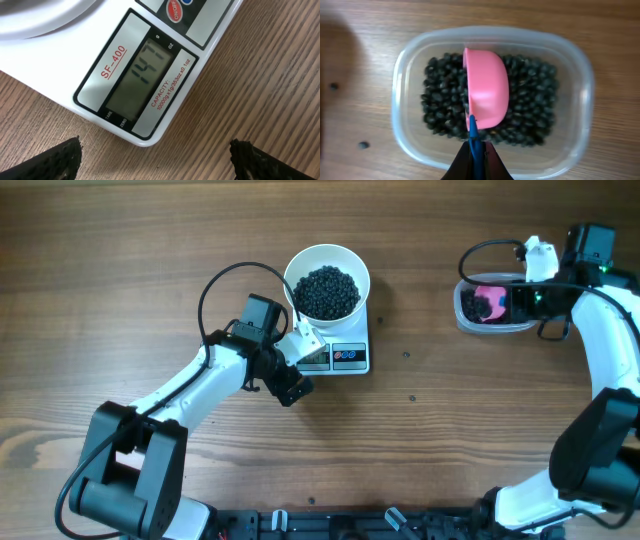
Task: Scoop item into bowl and weigh 150g on scale
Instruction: 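Return the scoop to the bean tub and scoop beans, right gripper, then carry the filled scoop with the right gripper over the white bowl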
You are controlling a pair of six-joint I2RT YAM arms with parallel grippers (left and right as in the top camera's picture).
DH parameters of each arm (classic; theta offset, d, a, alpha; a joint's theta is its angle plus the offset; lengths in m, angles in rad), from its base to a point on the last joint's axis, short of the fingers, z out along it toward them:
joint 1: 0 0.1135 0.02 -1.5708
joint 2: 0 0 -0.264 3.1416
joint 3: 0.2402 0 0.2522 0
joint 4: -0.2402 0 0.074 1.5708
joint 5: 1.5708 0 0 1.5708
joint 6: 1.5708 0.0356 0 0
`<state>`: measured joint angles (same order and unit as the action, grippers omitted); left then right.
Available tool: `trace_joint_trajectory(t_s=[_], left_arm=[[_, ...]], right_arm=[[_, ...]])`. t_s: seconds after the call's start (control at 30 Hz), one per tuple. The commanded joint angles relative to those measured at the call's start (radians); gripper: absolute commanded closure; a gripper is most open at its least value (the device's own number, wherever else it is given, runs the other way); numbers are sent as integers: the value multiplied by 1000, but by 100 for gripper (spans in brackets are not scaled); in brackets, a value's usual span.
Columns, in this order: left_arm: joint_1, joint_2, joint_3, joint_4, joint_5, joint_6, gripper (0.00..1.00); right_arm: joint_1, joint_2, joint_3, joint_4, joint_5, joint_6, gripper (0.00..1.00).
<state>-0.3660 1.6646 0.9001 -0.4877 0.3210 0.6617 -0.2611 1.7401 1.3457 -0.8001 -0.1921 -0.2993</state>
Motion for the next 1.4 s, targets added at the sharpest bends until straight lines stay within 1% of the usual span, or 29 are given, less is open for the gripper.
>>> trace_joint_trajectory(t_s=[0.0,0.07,0.23,0.4,0.43,0.5,0.53,0.7,0.93,1.03,1.17,1.27,1.37], left_arm=[[-1,8,-5,2,19,15,1],[-1,8,-5,2,19,15,0],[-1,8,-5,2,19,16,0],[0,8,-5,2,19,15,0],[-1,8,-5,2,19,16,0],[-1,8,-5,2,19,16,0],[-1,8,-5,2,19,15,0],[-1,8,-5,2,19,15,0],[-1,8,-5,2,19,15,0],[0,8,-5,2,19,16,0],[0,8,-5,2,19,15,0],[-1,8,-5,2,19,15,0],[-1,8,-5,2,19,15,0]], right_arm=[[0,-100,26,27,110,-75,96],[0,-120,26,25,109,-63,96],[0,-127,26,25,7,-28,96],[0,-127,26,21,7,-10,96],[0,-127,26,21,7,16,96],[-8,-127,26,22,-66,41,96],[-19,-127,26,21,-118,41,96],[-72,-127,26,-3,-239,48,96],[-80,-127,26,-26,-267,37,96],[-80,-127,26,-15,-395,-40,96],[-78,-128,26,18,-559,-41,96],[-61,-129,26,84,-718,-19,96],[-3,-129,26,172,-761,57,96]])
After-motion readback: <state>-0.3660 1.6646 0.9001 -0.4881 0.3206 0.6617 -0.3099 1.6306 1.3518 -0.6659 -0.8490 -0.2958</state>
